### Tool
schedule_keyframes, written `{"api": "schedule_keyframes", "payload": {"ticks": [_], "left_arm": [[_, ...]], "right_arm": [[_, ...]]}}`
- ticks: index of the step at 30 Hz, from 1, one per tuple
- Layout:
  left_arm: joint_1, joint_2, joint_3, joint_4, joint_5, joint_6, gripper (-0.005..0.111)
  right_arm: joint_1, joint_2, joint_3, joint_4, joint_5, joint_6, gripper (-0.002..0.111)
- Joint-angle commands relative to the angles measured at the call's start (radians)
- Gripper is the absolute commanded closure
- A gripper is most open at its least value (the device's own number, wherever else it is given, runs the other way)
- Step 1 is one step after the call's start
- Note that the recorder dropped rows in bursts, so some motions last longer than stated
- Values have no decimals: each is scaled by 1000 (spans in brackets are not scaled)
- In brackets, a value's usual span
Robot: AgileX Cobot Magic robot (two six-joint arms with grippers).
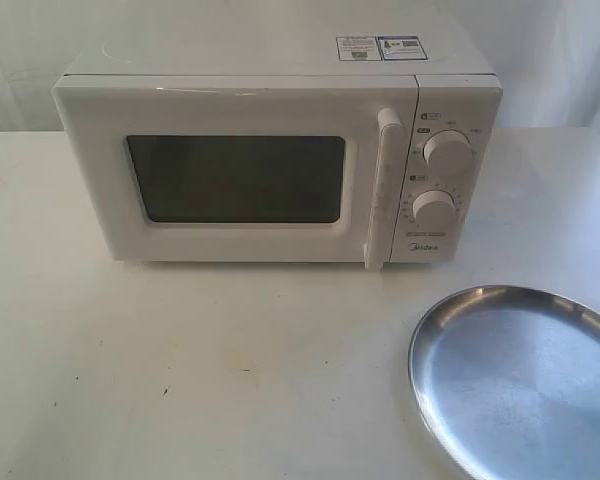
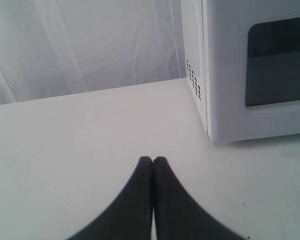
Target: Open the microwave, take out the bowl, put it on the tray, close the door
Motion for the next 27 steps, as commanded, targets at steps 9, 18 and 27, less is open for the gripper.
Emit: {"api": "schedule_keyframes", "payload": {"ticks": [9, 18, 27], "left_arm": [[-1, -2, -3, -8, -5, 0, 107], [-1, -2, -3, -8, -5, 0, 107], [-1, -2, -3, -8, -5, 0, 107]], "right_arm": [[-8, 27, -146, -522, -715, 529, 108], [-8, 847, -493, -974, -769, 619, 108], [-11, 1287, -493, -1071, -861, 356, 108]]}}
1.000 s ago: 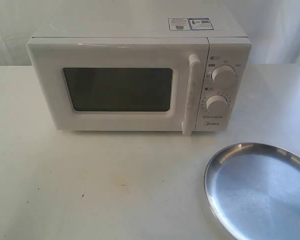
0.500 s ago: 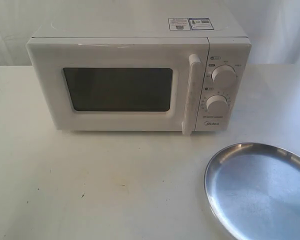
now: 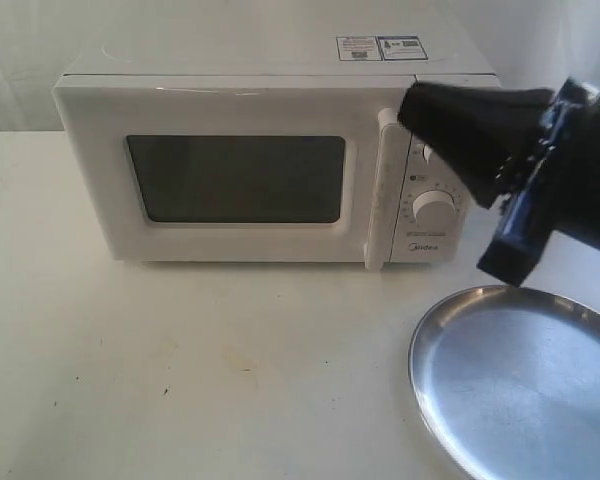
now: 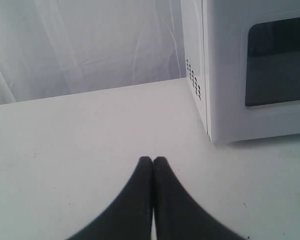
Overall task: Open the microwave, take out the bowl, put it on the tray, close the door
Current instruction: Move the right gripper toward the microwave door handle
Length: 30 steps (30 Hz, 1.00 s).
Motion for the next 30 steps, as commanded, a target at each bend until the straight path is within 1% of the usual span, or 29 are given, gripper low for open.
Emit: {"api": "schedule_keyframes", "payload": {"ticks": [1, 3, 6, 12, 19, 27, 30], "left_arm": [[-1, -2, -3, -8, -5, 0, 107], [-1, -2, -3, -8, -5, 0, 107], [-1, -2, -3, -8, -5, 0, 107], [-1, -2, -3, -8, -5, 0, 107], [-1, -2, -3, -8, -5, 0, 107], [-1, -2, -3, -8, -5, 0, 107], [-1, -2, -3, -8, -5, 0, 107]], "right_arm": [[-18, 152, -2, 6, 55, -153, 108], [-39, 215, -2, 31, 43, -189, 108], [-80, 291, -2, 43, -33, -244, 108], [-166, 443, -2, 41, -33, -290, 108], [-155, 581, -35, 66, -33, -381, 108], [-155, 596, -41, 50, -33, -381, 108], [-155, 596, -41, 70, -33, -332, 108]]}}
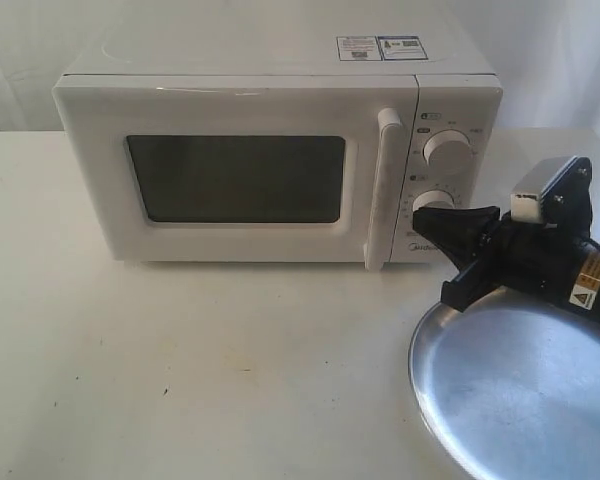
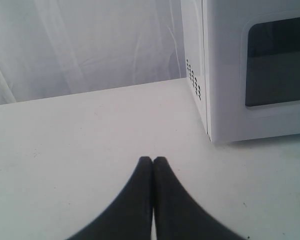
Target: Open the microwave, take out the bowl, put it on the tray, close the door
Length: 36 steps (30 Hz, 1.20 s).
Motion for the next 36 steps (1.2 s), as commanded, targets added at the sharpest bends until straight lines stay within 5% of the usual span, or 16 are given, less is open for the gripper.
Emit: {"api": "schedule_keyframes", "payload": {"ticks": [1, 8, 18, 27, 36], "left_arm": [[-1, -2, -3, -8, -5, 0, 107], [-1, -2, -3, -8, -5, 0, 107], [-1, -2, -3, -8, -5, 0, 107], [-1, -2, -3, -8, -5, 0, 107], [-1, -2, -3, -8, -5, 0, 107]], "right_arm": [[1, 2, -6, 27, -17, 42, 108], [1, 2, -10, 97, -17, 40, 105], [80, 2, -79, 77, -14, 20, 52], [139, 4, -141, 100, 207, 0, 52], [141, 116, -192, 93, 130, 5, 55]]}}
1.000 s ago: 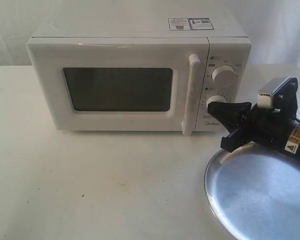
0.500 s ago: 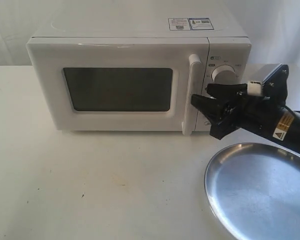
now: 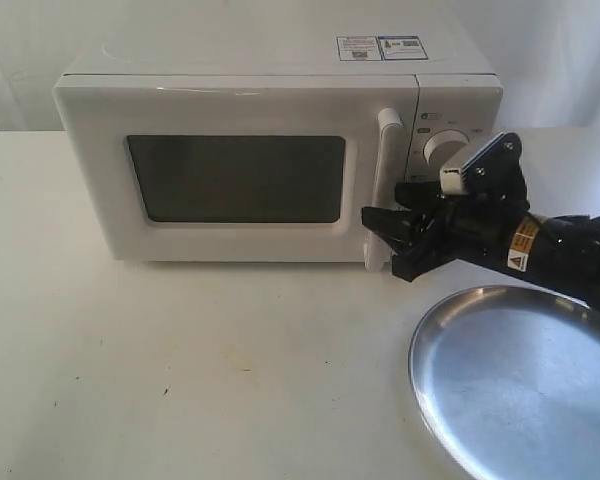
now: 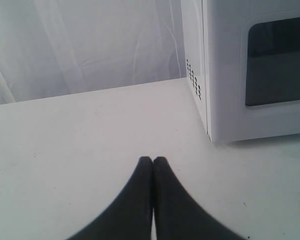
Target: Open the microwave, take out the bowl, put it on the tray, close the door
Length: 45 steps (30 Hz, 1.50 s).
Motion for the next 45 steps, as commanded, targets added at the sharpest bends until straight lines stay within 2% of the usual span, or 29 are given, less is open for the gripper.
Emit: {"api": "schedule_keyframes", "payload": {"ticks": [1, 2, 5, 7, 11, 14, 23, 32, 45], "left_arm": [[-1, -2, -3, -8, -5, 0, 107], [-1, -2, -3, -8, -5, 0, 107], [-1, -2, -3, -8, -5, 0, 107], [-1, -2, -3, -8, -5, 0, 107], [-1, -2, -3, -8, -5, 0, 107], [-1, -2, -3, -8, -5, 0, 107], [-1, -2, -3, -8, -5, 0, 107], [-1, -2, -3, -8, -5, 0, 107], [-1, -2, -3, -8, -5, 0, 107]], "right_arm": [[2, 37, -14, 7, -107, -3, 61], [2, 37, -14, 7, -113, -3, 66], [2, 37, -17, 7, -117, -7, 98], [2, 37, -19, 5, -113, -7, 107], [4, 37, -19, -91, -166, -10, 108], [4, 37, -19, -308, -215, -10, 108], [29, 34, -41, -537, -215, 35, 108], [52, -33, -36, -601, -215, 103, 108], [52, -175, 50, -629, -215, 90, 108]]}}
